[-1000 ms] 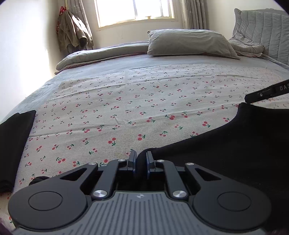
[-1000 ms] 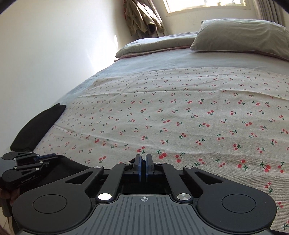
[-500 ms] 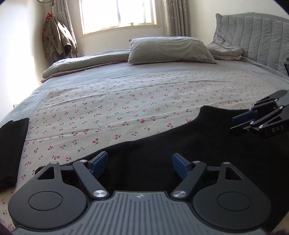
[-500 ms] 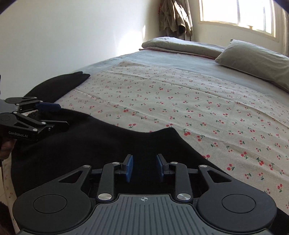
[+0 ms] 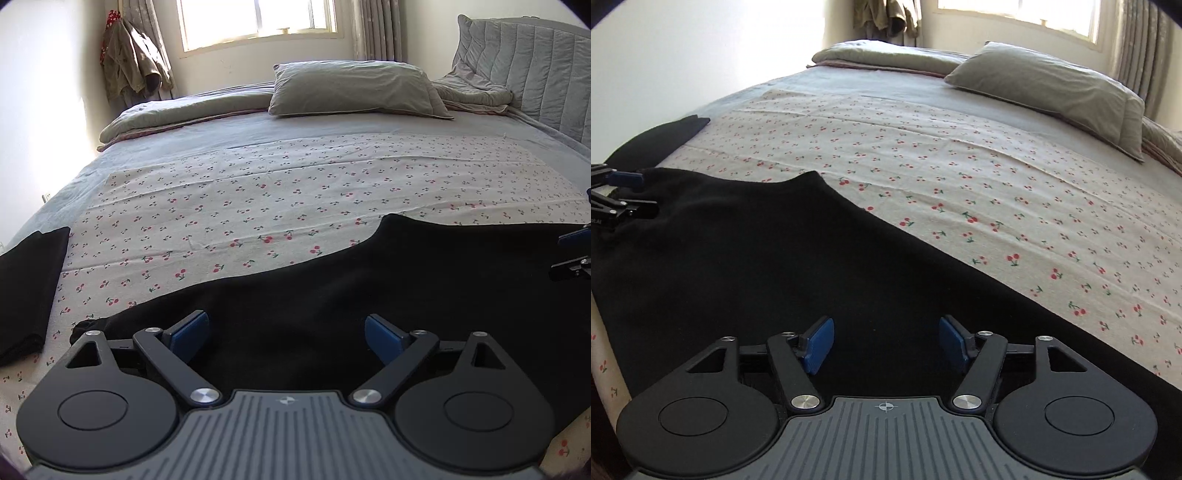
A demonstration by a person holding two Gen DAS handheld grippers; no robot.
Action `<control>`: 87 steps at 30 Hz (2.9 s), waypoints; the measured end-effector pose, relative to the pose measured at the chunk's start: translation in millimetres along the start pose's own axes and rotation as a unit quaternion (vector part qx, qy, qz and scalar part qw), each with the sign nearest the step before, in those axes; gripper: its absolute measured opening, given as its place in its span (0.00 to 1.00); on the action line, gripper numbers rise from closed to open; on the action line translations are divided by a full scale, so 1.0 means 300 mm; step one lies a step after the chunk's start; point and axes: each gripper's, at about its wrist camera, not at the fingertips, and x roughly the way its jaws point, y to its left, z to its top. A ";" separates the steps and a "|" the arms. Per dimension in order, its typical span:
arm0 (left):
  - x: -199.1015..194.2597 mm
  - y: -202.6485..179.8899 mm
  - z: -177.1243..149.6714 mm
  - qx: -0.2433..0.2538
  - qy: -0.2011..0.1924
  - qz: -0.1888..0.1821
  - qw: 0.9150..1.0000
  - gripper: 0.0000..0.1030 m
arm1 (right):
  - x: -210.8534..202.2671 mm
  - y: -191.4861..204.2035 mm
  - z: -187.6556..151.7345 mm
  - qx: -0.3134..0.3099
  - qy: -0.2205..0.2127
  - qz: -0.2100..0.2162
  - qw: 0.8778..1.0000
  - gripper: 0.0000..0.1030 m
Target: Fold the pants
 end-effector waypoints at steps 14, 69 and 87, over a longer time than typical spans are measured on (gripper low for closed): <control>-0.002 -0.340 0.001 -0.082 0.049 -0.115 0.989 1.00 | -0.237 -0.245 -0.158 0.066 -0.022 -0.079 0.994 0.84; 0.137 -0.635 -0.009 -0.029 0.076 -0.156 0.984 1.00 | -0.377 -0.800 -0.518 0.337 0.012 -0.130 0.932 0.32; 0.168 -0.611 0.021 -0.149 0.053 -0.295 0.942 1.00 | -0.315 -0.450 -0.273 0.202 -0.062 0.002 0.978 0.31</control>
